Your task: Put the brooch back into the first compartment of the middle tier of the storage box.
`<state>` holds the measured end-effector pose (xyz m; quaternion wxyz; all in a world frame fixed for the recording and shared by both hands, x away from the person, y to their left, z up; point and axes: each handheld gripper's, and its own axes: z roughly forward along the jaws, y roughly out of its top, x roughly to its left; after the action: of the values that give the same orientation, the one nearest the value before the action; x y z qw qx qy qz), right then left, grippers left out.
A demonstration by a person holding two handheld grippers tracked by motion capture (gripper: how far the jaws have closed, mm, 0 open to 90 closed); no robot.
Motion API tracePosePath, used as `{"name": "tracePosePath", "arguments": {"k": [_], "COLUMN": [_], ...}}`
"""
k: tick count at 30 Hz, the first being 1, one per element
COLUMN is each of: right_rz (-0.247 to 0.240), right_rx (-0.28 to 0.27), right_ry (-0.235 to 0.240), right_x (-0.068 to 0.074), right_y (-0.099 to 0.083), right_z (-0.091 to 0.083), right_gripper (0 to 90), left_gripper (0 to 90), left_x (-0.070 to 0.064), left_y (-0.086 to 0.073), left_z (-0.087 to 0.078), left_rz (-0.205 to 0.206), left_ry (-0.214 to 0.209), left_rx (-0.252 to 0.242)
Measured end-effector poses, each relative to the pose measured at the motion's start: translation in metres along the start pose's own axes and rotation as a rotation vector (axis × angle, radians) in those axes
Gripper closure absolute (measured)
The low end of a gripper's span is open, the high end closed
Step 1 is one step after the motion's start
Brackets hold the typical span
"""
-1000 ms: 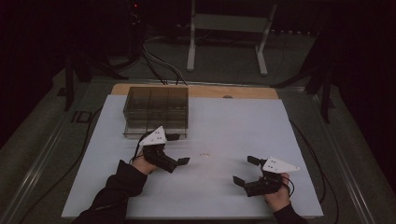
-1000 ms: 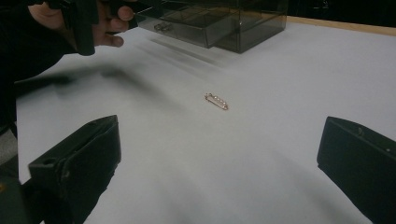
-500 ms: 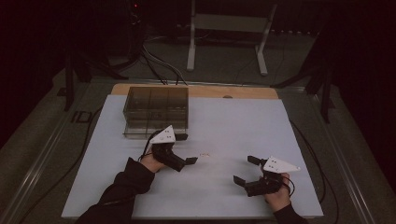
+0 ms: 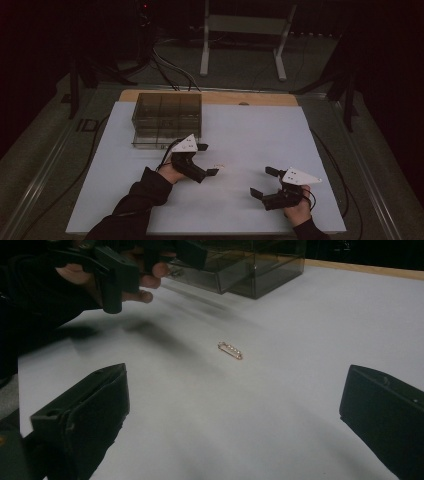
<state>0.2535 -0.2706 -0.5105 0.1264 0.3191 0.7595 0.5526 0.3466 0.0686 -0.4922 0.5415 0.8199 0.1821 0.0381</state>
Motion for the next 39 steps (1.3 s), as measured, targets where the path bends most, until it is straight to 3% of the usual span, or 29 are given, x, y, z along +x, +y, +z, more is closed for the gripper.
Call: {"name": "tracePosePath", "arguments": {"k": [10,15,17,20,25,30,39], "right_rz": [0.002,0.003,0.004,0.002,0.005,0.001,-0.001], "right_rx": [-0.001,-0.003,-0.002,-0.002,-0.001,0.001,0.003], "right_ry": [0.0,0.0,0.001,0.001,0.002,0.002,0.002], "right_x": [0.0,0.0,0.0,0.0,0.0,0.0,0.0], "right_y": [0.0,0.0,0.0,0.0,0.0,0.0,0.0], "right_z": [0.0,0.0,0.0,0.0,0.0,0.0,0.0], "right_gripper": [0.0,0.0,0.0,0.0,0.0,0.0,0.0], "left_gripper": [0.3,0.3,0.4,3.9,14.3,16.6,32.2], "left_x": [0.0,-0.001,-0.002,-0.002,-0.001,0.001,0.002], "left_y": [0.0,-0.001,-0.002,-0.003,-0.003,-0.004,-0.005], "left_z": [0.012,0.019,0.022,0.025,0.028,0.031,0.036], "left_rz": [-0.008,-0.043,-0.037,-0.034,-0.06,-0.075,-0.083], "left_ry": [0.003,-0.002,0.005,0.025,0.101,0.118,0.114], "left_rx": [0.055,0.092,0.108,0.128,0.147,0.174,0.208]}}
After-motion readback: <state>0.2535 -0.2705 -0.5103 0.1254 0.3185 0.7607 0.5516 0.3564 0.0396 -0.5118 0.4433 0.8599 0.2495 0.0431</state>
